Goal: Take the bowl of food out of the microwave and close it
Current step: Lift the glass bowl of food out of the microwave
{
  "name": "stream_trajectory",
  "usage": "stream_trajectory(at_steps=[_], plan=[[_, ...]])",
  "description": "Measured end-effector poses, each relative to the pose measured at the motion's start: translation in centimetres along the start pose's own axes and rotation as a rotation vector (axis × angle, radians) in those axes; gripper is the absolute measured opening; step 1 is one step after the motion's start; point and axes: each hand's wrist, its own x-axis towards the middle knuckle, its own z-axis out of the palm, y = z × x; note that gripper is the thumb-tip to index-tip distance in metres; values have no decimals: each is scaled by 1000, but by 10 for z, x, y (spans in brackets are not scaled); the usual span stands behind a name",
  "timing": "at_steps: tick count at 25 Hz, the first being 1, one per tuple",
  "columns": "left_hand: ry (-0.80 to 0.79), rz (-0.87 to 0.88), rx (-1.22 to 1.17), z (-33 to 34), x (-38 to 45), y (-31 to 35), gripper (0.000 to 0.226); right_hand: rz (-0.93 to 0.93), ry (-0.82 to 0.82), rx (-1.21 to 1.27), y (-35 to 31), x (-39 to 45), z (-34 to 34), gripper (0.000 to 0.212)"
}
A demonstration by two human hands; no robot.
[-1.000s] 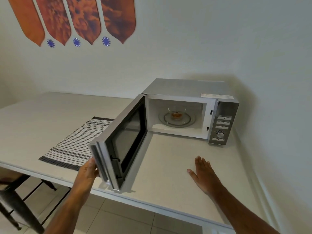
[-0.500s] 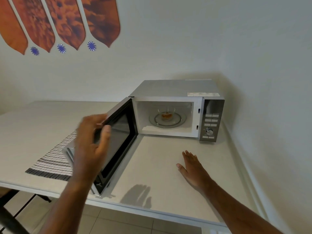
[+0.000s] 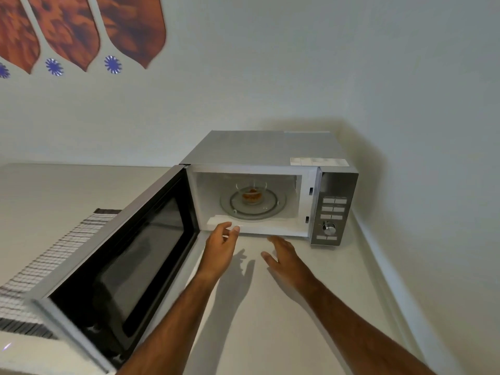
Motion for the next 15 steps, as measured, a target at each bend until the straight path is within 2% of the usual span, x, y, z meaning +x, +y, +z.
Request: stream_trajectory(at_steps=[5,8,9,12,14,15], plan=[[27,-62,-39,24,95,6,41,33,98,261,-20,71,2,34],[33,-84,-29,28,151,11,32,50,168,398,-26,115,-2,18],[42,-92,-18,29,167,11,29,68,192,434,-27,128,-5,17],[72,-146,-5,33,210,9,48,117,247,540,-26,168,-11,26],[92,-160,-8,37,233,5,47,129,294,576,-22,188,-13,39],[98,-161,-2,40,244,3,45,129,318,586,-19,198,-14,37]])
